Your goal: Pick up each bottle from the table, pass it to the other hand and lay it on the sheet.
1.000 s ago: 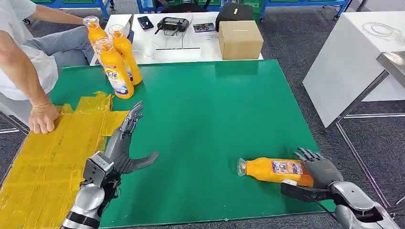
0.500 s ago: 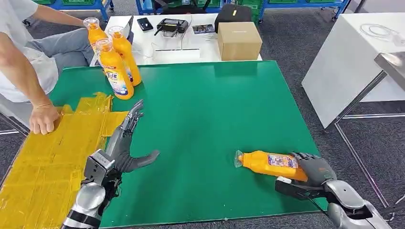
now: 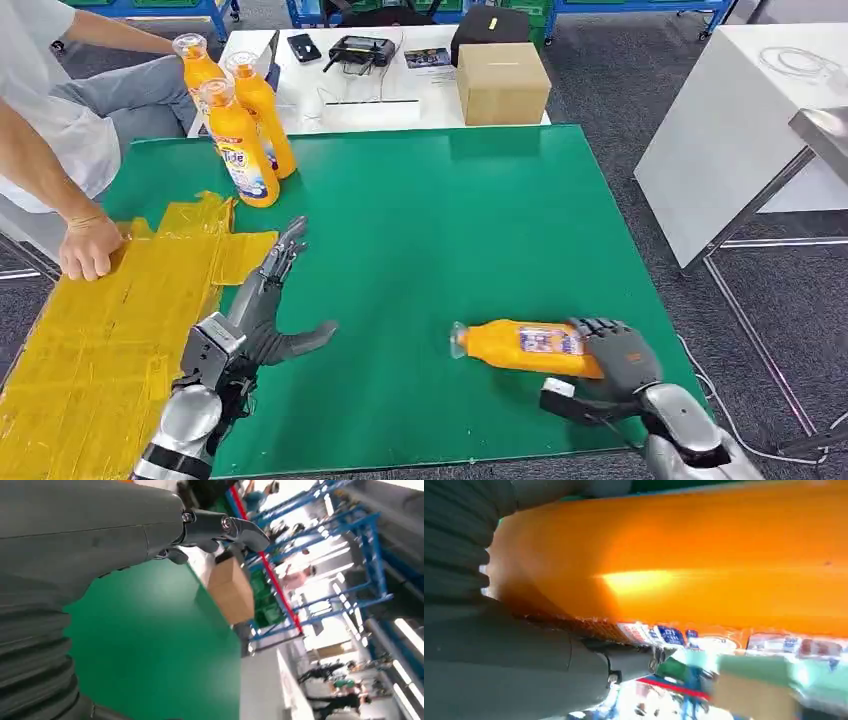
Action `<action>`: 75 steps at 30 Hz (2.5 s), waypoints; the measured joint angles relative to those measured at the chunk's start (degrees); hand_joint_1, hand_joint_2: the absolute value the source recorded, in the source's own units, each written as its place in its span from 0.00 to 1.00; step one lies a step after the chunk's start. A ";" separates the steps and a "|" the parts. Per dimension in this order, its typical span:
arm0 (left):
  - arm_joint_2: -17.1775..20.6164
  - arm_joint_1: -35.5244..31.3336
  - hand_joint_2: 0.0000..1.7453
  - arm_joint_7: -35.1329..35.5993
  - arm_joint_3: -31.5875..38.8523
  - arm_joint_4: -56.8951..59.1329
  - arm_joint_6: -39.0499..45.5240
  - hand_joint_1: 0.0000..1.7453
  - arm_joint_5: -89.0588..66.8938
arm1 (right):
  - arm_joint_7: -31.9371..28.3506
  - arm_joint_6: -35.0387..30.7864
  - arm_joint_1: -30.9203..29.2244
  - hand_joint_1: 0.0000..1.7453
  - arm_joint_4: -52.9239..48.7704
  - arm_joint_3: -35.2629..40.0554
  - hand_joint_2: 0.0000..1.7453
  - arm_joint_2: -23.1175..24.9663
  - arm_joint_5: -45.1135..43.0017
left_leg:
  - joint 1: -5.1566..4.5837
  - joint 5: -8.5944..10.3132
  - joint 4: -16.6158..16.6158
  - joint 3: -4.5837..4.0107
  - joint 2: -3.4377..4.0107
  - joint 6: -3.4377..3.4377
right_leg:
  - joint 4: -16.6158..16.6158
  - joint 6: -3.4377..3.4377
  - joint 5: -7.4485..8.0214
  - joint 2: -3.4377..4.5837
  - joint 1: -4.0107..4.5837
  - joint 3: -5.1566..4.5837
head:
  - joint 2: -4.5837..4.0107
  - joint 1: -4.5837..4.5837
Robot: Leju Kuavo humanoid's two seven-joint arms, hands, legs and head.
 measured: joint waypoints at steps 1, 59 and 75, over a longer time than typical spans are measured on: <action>-0.11 0.26 1.00 0.35 -0.44 0.00 -0.46 0.00 0.00 | -0.94 -1.81 0.28 1.00 -0.96 -0.74 1.00 1.97 -2.14 | 0.00 0.06 0.00 -0.14 -0.15 -0.03 | 0.01 0.00 0.00 -0.12 0.00 -0.14 | 0.00 0.00; -0.37 -3.31 1.00 4.59 -6.42 5.51 -4.89 0.00 15.23 | -15.17 3.35 -5.65 1.00 9.91 12.88 1.00 30.20 -30.48 | 0.00 0.14 0.00 -0.87 -0.58 -0.04 | 0.05 -0.04 -0.07 -0.64 -0.08 -0.69 | 0.00 0.02; -1.31 -4.01 1.00 4.63 -6.62 7.89 -4.78 1.00 15.41 | -15.80 2.17 -5.78 1.00 9.93 13.16 1.00 30.20 -31.51 | 0.00 0.13 0.00 -0.87 -0.58 -0.04 | 0.05 -0.04 -0.07 -0.64 -0.08 -0.68 | 0.00 0.04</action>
